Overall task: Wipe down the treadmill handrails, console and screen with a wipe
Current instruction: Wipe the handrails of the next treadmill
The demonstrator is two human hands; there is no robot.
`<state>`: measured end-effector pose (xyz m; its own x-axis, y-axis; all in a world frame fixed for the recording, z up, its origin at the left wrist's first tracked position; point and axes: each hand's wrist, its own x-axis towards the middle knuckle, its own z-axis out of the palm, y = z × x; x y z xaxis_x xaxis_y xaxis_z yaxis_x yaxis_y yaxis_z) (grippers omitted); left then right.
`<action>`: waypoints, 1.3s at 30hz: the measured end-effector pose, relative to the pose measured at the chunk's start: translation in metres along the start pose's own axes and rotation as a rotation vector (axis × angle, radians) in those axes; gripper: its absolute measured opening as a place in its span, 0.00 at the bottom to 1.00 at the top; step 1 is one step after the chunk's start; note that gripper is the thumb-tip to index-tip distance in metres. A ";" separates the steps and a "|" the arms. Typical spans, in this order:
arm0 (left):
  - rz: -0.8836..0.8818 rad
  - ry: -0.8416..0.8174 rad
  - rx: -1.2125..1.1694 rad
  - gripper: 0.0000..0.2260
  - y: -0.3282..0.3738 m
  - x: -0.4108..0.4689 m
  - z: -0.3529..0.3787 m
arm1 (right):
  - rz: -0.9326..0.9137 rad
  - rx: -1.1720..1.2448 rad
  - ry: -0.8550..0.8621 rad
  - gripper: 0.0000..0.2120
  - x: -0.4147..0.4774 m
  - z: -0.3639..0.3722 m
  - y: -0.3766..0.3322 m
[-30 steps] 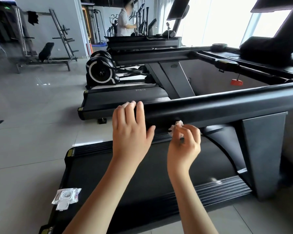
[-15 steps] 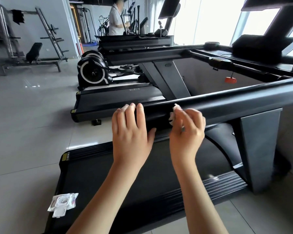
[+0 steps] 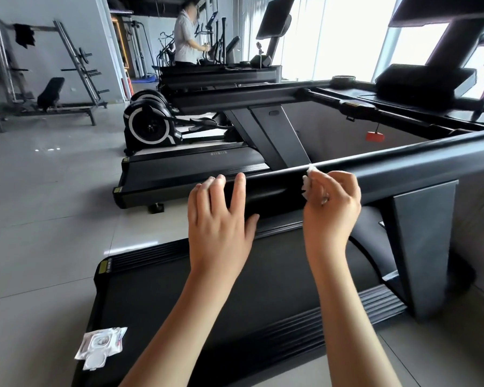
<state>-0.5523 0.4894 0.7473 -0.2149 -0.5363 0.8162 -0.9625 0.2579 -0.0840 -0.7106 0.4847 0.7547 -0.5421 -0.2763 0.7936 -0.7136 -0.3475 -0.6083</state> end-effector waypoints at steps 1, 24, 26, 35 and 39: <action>-0.003 0.002 -0.009 0.27 0.000 0.000 0.000 | -0.002 0.001 0.019 0.13 -0.006 0.001 -0.001; -0.168 -0.004 -0.073 0.25 0.037 0.009 -0.009 | -0.077 0.063 -0.037 0.06 -0.013 -0.020 0.047; -0.099 -0.013 -0.095 0.27 0.051 0.012 -0.007 | -0.125 0.080 -0.100 0.06 -0.017 -0.019 0.047; -0.134 0.036 -0.082 0.25 0.078 0.017 0.003 | -0.106 0.066 -0.036 0.09 0.010 -0.025 0.059; -0.150 0.074 -0.069 0.25 0.080 0.018 0.006 | -0.236 0.051 -0.136 0.07 0.025 -0.025 0.055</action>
<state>-0.6343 0.4957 0.7522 -0.0544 -0.5134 0.8564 -0.9686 0.2354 0.0796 -0.7740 0.4811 0.7410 -0.2964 -0.2985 0.9072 -0.7882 -0.4600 -0.4088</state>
